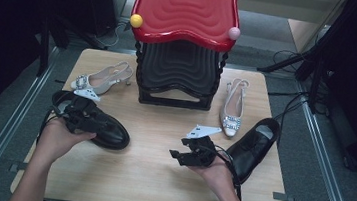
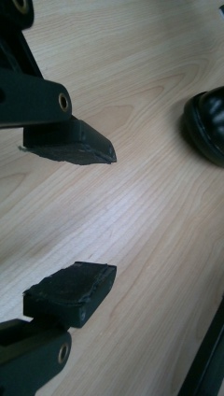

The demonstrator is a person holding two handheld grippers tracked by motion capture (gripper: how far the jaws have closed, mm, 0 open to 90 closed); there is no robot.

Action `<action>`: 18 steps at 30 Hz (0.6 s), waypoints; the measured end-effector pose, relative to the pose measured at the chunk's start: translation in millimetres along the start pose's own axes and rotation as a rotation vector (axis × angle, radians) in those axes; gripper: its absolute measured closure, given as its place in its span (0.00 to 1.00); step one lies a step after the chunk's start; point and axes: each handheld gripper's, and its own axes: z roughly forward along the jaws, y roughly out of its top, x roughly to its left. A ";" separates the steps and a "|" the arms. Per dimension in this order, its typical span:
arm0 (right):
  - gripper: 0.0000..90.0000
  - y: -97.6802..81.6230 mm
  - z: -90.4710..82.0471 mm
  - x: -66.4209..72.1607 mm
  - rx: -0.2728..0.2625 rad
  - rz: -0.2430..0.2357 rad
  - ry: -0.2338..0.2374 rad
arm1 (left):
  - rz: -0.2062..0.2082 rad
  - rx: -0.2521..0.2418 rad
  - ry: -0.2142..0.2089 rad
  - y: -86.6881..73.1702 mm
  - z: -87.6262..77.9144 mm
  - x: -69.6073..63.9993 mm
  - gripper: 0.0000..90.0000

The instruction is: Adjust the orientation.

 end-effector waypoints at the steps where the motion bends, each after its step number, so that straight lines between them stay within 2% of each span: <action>1: 0.45 1.0 0.4 -0.7 -0.003 -0.002 0.003 | -0.004 -0.007 0.012 -2.3 -2.5 1.0 0.50; 4: 0.46 3.6 3.0 -2.6 0.003 0.008 0.025 | -0.021 -0.018 0.016 -7.2 -8.1 4.2 0.50; 7: 0.46 5.5 5.8 -2.7 0.010 0.001 0.025 | -0.030 -0.023 0.023 -11.6 -13.0 7.1 0.50; 10: 0.46 8.6 11.2 -0.7 0.025 -0.017 0.035 | -0.057 -0.038 0.038 -17.9 -22.8 13.9 0.49; 18: 0.44 8.9 17.8 0.7 0.057 -0.029 0.032 | -0.098 -0.069 0.069 -25.2 -39.7 29.3 0.49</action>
